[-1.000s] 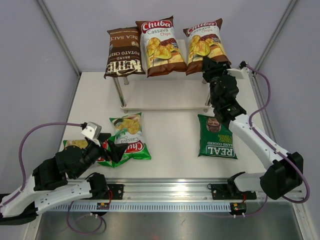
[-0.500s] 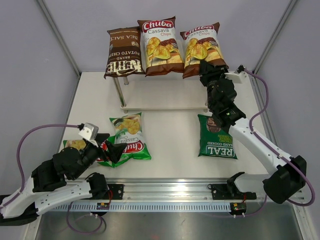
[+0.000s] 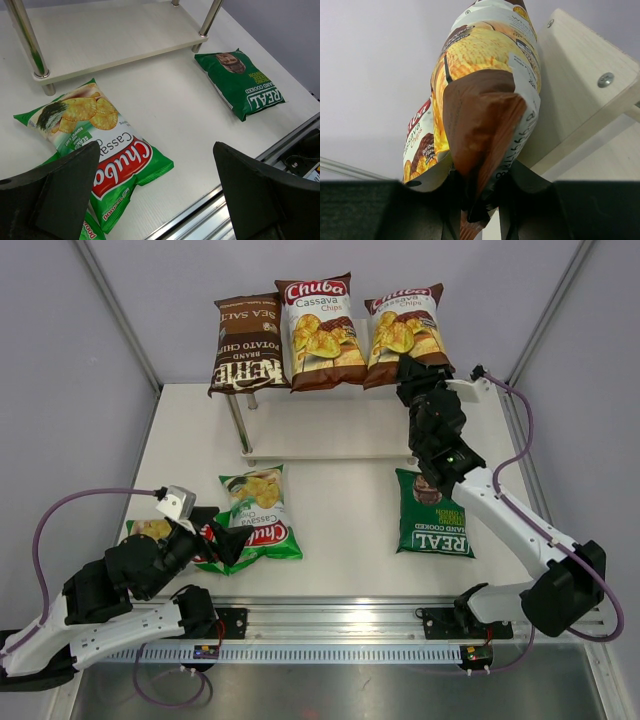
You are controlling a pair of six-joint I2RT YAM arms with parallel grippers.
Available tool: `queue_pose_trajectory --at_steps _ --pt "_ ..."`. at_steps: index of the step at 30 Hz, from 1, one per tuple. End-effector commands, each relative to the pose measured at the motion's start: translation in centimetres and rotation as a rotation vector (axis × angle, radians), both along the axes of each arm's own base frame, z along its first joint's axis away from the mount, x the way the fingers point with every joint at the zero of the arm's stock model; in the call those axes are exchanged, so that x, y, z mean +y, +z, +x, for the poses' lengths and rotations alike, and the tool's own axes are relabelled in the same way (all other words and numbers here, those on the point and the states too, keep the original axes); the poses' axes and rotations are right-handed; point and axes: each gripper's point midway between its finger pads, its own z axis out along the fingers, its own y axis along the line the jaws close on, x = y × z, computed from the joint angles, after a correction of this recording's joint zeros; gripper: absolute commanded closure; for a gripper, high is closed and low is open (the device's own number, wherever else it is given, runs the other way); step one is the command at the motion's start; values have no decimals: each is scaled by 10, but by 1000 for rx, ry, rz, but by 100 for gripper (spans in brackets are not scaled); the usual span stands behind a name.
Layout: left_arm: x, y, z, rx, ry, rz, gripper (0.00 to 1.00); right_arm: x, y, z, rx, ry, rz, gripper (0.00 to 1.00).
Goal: Place and organize the chips bags onto the shelf
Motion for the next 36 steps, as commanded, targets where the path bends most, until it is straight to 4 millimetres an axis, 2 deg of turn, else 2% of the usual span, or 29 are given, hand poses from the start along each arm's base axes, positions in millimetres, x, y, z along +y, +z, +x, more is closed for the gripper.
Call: queue_pose_trajectory --at_steps 1,3,7,10,15,19,20,21,28,31,34,36 --pt "4 6 3 -14 27 -37 1 -3 35 7 -72 -37 30 79" --pt "4 5 3 -15 29 -37 1 0 35 11 -70 -30 31 76" --pt "5 5 2 -17 29 -44 1 1 27 14 -52 -26 50 56" --pt "5 6 2 -18 26 -46 1 0 21 13 -36 -14 64 45" --pt "5 6 2 -17 24 -46 1 5 18 9 -26 28 64 39" --pt "4 5 1 -15 20 -42 1 7 19 5 -13 72 58 30" --pt "4 5 1 -15 18 -44 1 2 23 2 -11 66 66 29" --pt "3 5 1 -14 17 -42 1 0 16 1 21 63 61 26" --pt "0 3 1 -11 9 -32 1 -14 17 -9 81 119 29 22" --pt "0 3 1 -10 9 -32 1 -22 10 -13 111 120 18 22" --pt "0 3 1 -11 7 -32 1 -23 12 -15 105 129 37 28" --pt "0 3 1 -8 6 -31 1 -22 8 -12 112 132 51 39"
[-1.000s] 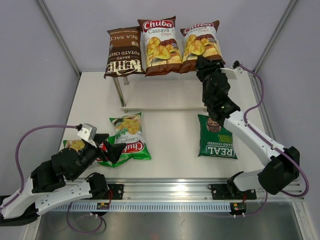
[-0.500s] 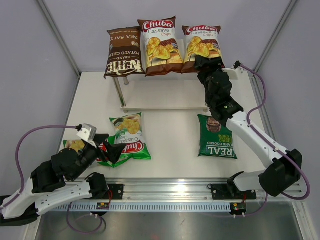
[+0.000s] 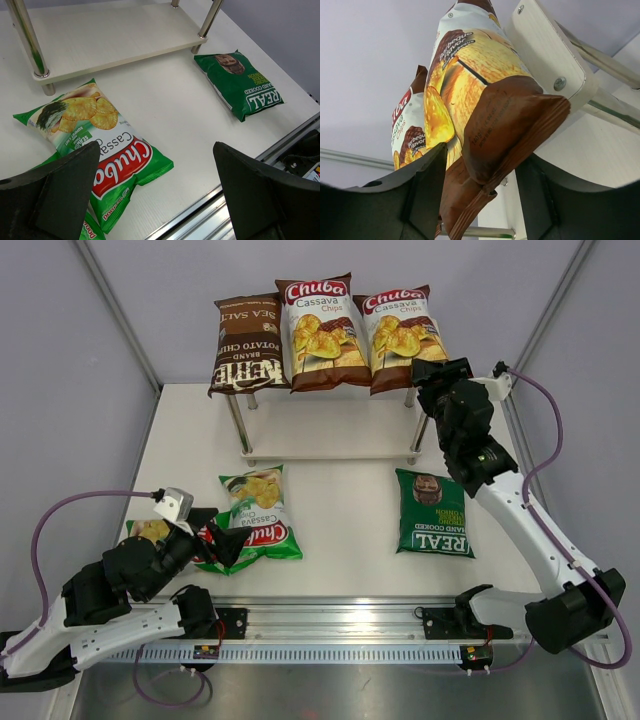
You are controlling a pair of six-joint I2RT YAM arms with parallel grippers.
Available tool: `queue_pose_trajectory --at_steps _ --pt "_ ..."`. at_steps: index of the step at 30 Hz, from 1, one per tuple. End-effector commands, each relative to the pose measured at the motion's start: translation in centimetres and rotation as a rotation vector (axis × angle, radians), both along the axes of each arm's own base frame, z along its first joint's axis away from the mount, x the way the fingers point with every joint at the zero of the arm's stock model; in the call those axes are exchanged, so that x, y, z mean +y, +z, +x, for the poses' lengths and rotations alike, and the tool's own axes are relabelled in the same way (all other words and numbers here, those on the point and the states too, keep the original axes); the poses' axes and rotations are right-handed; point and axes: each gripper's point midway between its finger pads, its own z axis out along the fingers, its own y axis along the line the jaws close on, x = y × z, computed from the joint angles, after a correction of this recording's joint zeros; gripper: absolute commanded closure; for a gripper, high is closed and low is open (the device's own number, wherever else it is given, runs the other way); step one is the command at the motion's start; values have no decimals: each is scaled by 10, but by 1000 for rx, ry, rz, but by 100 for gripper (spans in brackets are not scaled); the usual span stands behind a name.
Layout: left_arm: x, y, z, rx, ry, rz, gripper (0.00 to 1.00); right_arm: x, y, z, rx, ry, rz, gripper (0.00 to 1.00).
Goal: Place and organize the chips bags onto the shelf
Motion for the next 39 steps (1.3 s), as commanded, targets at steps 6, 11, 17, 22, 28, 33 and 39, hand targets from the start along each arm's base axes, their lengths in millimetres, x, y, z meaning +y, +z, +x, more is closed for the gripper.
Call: queue_pose_trajectory --at_steps 6,11,17,22,28,33,39 --pt "0 6 1 -9 8 -32 1 7 7 6 -1 18 108 67" --pt "0 6 1 -10 10 -37 1 2 1 13 4 -27 149 72" --pt "1 6 1 -11 13 -38 1 9 1 25 15 -22 156 73" --pt "2 6 1 -10 15 -40 1 10 5 28 18 -27 172 68" --pt "1 5 2 -7 18 -36 1 3 14 13 -3 -30 199 38" --pt "4 3 7 6 63 -29 1 -8 22 -2 -26 -49 185 6" --pt "16 -12 24 74 239 51 1 -19 36 -32 -60 -24 105 0"
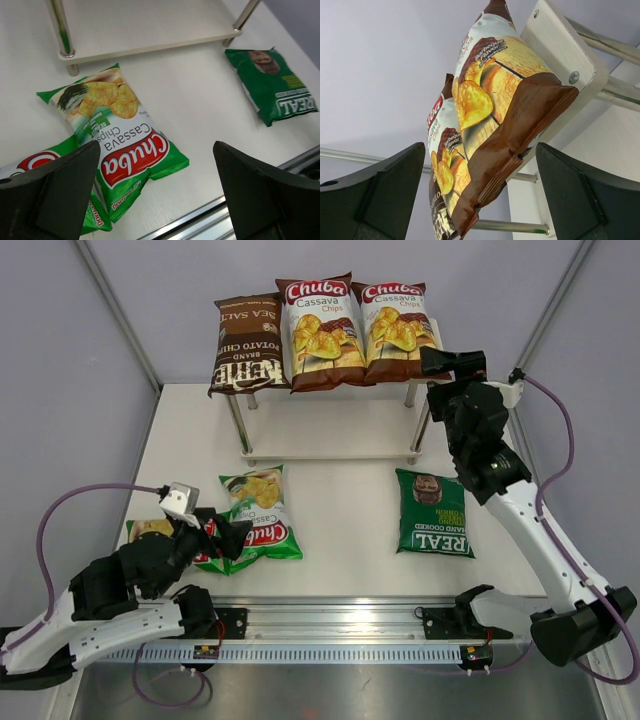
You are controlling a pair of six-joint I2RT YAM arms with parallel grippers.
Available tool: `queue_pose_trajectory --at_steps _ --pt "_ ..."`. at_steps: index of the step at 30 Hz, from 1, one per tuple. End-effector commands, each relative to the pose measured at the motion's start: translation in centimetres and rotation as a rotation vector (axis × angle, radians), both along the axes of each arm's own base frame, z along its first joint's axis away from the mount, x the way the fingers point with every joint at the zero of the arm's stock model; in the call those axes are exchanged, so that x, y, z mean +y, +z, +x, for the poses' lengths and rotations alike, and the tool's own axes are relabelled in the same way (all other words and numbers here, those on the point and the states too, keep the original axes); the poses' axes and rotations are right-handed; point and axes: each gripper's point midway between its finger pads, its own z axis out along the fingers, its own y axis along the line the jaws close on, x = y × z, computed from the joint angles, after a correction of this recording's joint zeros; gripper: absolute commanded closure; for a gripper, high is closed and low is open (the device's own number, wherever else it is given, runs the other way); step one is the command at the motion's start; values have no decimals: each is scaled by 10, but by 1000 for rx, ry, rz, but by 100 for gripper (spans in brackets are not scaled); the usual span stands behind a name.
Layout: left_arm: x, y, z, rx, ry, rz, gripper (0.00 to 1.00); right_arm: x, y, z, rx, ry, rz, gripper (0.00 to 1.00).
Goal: Place and organize the chips bags onto the shelf
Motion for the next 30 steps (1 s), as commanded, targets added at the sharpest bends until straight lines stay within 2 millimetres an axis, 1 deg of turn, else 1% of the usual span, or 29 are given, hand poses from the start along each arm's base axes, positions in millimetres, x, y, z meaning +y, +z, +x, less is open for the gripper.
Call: queue_pose_trajectory --at_steps 1,2,3,4,5,6,8,9,10,11,12,13,14,15,16,17,18,19,20,21,22,23,24,25,26,27,29,30 --pt "6 -7 17 47 155 69 1 -17 17 -28 -42 -15 -76 0" --pt "5 -13 19 71 175 87 1 -18 17 -34 -41 -4 -137 1" --pt "5 -14 22 80 202 100 1 -14 13 -40 -40 34 -178 0" --pt "3 -18 23 97 214 109 1 -18 15 -53 -41 49 -217 0" --pt "-4 -27 25 137 238 118 1 -18 12 -60 -41 71 -307 1" --pt "-4 -33 26 154 260 121 1 -15 11 -76 -60 126 -346 1" --pt "-12 -48 29 205 293 105 1 -12 -3 -95 -59 199 -453 1" --pt "-13 -56 32 237 311 94 1 0 -22 -105 -58 292 -494 1" --pt "-18 -65 38 256 318 70 1 -2 -20 -126 -95 324 -510 0" --pt "-19 -72 42 276 318 71 1 1 -27 -136 -108 364 -541 1" --pt "-13 -82 51 332 343 42 1 8 -47 -145 -98 429 -559 0" --pt "-9 -89 58 355 360 28 1 6 -49 -164 -123 456 -557 0" --pt "-6 -96 67 354 364 13 1 6 -55 -173 -131 477 -553 1" --pt "5 -102 76 387 388 -33 1 12 -74 -180 -120 527 -552 0" --pt "6 -97 88 359 389 -79 1 10 -71 -195 -166 539 -537 1" --pt "11 -108 93 369 391 -81 1 14 -74 -204 -188 572 -526 0" --pt "17 -112 101 389 379 -137 1 24 -86 -215 -203 653 -525 1" --pt "15 -106 117 346 355 -192 1 26 -82 -227 -254 684 -520 0" --pt "17 -112 123 351 342 -230 1 30 -83 -235 -277 722 -516 1" --pt "20 -124 126 379 310 -279 1 40 -89 -247 -297 810 -514 1" --pt "23 -125 139 352 314 -310 1 43 -86 -256 -334 843 -515 1" --pt "26 -129 144 357 316 -313 1 46 -86 -262 -353 879 -517 1" --pt "29 -134 148 361 312 -313 1 52 -86 -274 -381 945 -521 0" --pt "31 -144 156 383 325 -306 1 54 -84 -279 -400 970 -524 1" --pt "34 -149 160 392 336 -306 1 57 -83 -288 -424 1020 -527 1" --pt "38 -148 167 376 326 -329 1 58 -82 -293 -441 1038 -530 1" --pt "47 -168 173 429 362 -332 1 60 -81 -302 -471 1080 -526 1" --pt "48 -176 172 442 348 -348 1 60 -77 -306 -500 1083 -528 0"
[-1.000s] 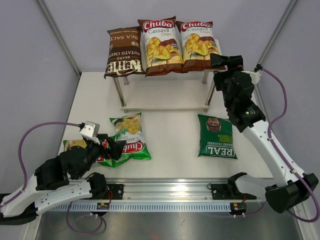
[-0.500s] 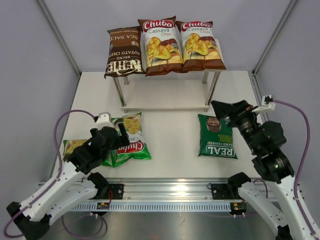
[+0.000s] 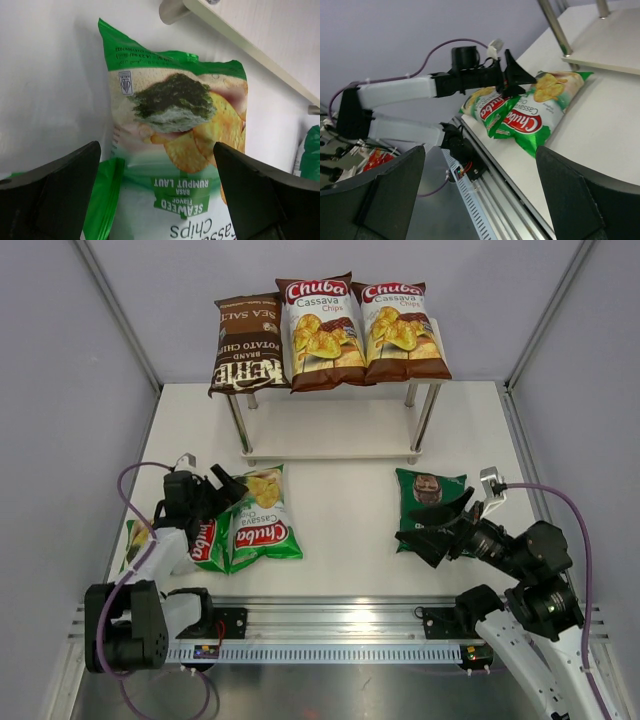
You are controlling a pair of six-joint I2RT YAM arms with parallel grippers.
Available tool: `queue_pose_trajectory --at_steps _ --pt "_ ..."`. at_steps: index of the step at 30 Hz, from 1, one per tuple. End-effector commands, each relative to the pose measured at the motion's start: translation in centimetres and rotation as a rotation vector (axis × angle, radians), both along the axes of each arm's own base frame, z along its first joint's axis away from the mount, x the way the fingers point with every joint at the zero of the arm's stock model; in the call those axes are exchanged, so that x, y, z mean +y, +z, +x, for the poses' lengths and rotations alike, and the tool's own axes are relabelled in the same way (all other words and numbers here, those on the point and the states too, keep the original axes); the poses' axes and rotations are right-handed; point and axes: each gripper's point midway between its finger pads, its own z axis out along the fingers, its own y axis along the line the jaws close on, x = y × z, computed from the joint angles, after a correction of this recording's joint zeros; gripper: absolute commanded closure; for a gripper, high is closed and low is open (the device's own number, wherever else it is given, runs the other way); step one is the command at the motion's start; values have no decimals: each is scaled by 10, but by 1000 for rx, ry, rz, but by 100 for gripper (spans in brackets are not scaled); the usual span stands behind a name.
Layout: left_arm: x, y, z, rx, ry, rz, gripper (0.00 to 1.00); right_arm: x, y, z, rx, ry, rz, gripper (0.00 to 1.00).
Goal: Place and organize the chips bags onto the shelf
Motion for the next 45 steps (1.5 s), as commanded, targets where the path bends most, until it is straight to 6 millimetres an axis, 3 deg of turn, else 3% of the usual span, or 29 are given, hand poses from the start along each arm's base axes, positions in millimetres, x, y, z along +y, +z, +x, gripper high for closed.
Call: queue_pose_trajectory --at_steps 1,7,16,24,25,27,29,35,39,42,43,45 --pt "-5 21 30 -183 -85 -63 1 8 16 -33 -119 164 16 1" --pt "-2 -5 35 -167 -107 -95 1 10 15 -44 -144 216 28 1" --pt "-4 -14 39 -118 -72 -161 4 12 12 -40 -134 223 55 1" --pt "-26 -3 35 -199 -79 -256 35 11 16 -42 -133 216 65 1" --pt "-27 -5 31 -192 -66 -276 45 10 17 -42 -135 216 65 1" --pt "-27 -1 27 -210 -51 -297 50 9 18 -44 -137 212 62 2" --pt "-27 5 25 -234 -33 -301 60 9 18 -43 -138 204 61 1" --pt "-35 44 10 -338 31 -315 82 10 1 -28 -68 160 61 2" --pt "-41 75 -3 -397 71 -359 88 13 -18 -12 20 125 79 2" --pt "-45 80 -11 -381 96 -420 91 19 -39 2 94 115 97 2" --pt "-47 87 -14 -398 92 -446 92 21 -56 9 139 105 94 2" --pt "-55 91 -21 -381 89 -527 95 26 -57 18 163 111 156 2"
